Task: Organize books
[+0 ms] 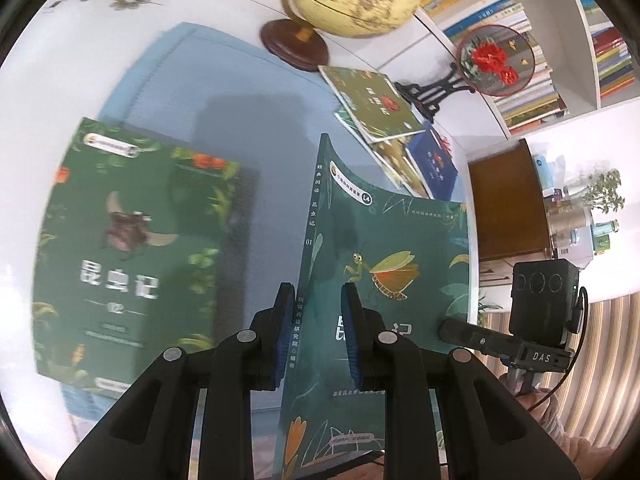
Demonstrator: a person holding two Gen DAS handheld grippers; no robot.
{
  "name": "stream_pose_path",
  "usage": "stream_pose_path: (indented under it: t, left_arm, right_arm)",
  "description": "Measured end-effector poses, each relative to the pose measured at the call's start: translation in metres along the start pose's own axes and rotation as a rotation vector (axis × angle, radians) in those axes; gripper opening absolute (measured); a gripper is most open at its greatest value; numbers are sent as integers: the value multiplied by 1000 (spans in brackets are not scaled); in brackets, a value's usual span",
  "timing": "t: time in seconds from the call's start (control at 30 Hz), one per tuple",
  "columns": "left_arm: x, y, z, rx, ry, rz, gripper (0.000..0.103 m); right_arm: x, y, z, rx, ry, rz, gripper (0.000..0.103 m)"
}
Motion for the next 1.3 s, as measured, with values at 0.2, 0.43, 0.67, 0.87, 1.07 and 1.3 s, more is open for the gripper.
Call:
stream_pose_path:
  t: [0.2, 0.43, 0.67, 0.87, 1.07, 1.3]
  left_arm:
    - [4, -27, -12, 26, 2, 28, 20]
    - [9, -53, -17, 49, -9, 33, 20]
    - [21, -77, -27, 52, 5, 13, 20]
    - [27, -100, -31, 51, 8, -19, 20]
    - [30, -120, -36, 62, 14, -41, 20]
    - [31, -146, -41, 96, 29, -70, 20]
  right_arm:
    - [-6, -13, 31, -19, -13, -12, 14]
    - [-8, -19, 58, -47, -5, -4, 14]
    - [-3, -28, 80, -60, -31, -24, 14]
    - [-2, -33, 97, -85, -46, -45, 14]
    - [-6, -39, 112, -94, -78, -54, 14]
    - [-2, -41, 131, -91, -107, -56, 14]
Point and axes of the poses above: each gripper's, at about its wrist camera, not at the fingertips, and z roughly the way its jaws point, y to its right, x to its top, the point moved 6 cm from there along z, roughly the way its jaws point, and after that the axes turned 7 degrees about y, right-handed, at the moved point
